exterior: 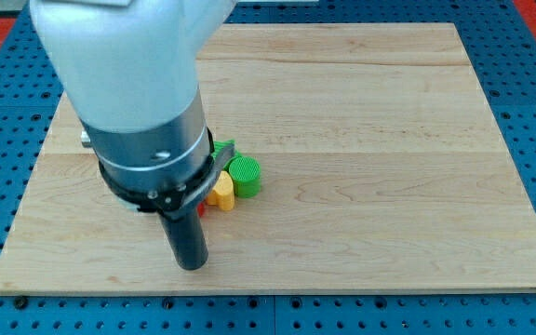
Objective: Separate the red blocks from the group of blocks
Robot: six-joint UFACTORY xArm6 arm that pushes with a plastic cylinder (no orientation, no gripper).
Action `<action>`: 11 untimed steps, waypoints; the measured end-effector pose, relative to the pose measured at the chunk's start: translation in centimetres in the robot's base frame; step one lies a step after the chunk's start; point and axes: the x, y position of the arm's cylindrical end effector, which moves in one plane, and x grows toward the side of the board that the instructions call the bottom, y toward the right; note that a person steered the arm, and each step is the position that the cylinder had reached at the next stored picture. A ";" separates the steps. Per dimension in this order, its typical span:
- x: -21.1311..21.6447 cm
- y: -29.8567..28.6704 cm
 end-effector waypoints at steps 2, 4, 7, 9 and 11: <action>-2.1 -0.5; -5.9 -0.5; -10.0 -1.6; -13.8 -2.2; -16.9 -3.5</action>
